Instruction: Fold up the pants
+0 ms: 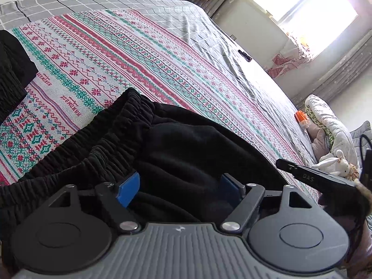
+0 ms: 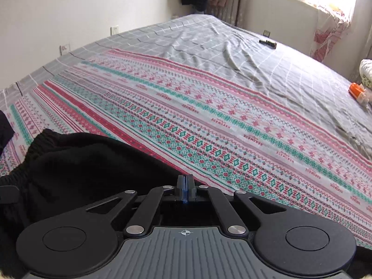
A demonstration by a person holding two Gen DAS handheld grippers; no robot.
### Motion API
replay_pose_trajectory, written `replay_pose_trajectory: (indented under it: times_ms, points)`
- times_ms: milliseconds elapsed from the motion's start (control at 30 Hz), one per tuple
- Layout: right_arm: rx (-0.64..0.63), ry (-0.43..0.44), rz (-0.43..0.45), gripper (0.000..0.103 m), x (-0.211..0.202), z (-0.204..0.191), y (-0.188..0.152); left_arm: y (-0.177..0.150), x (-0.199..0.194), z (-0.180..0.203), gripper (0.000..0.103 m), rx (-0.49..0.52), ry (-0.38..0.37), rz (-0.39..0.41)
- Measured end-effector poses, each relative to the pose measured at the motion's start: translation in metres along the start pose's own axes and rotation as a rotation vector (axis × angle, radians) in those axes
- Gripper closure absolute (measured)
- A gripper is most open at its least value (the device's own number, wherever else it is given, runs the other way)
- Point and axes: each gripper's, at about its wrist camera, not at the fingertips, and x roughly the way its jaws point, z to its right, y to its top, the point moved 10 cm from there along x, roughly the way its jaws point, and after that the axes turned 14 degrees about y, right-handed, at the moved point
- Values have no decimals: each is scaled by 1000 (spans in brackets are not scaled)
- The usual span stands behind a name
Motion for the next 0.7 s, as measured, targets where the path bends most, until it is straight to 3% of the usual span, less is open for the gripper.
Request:
replay_pose_trajectory:
  times_ms: [167, 300, 400, 467, 500, 667, 700]
  points:
    - [-41, 12, 77, 103, -60, -23, 5, 1, -17, -10, 8, 13, -3, 24]
    - [-68, 1, 31, 97, -75, -35, -9, -6, -25, -29, 2, 33, 45, 50]
    - [-77, -20, 18, 74, -72, -35, -22, -17, -21, -43, 0, 24, 70, 34]
    - [-77, -25, 32, 37, -65, -34, -28, -22, -19, -46, 0, 22, 71, 23]
    - [-81, -28, 40, 31, -60, -34, -30, -22, -20, -44, 0, 27, 69, 28]
    - [-108, -47, -22, 27, -14, -27, -36, -25, -14, -26, 1, 88, 40, 7]
    - [-107, -46, -32, 27, -4, -24, -35, -27, -10, -23, 9, 102, 37, -8]
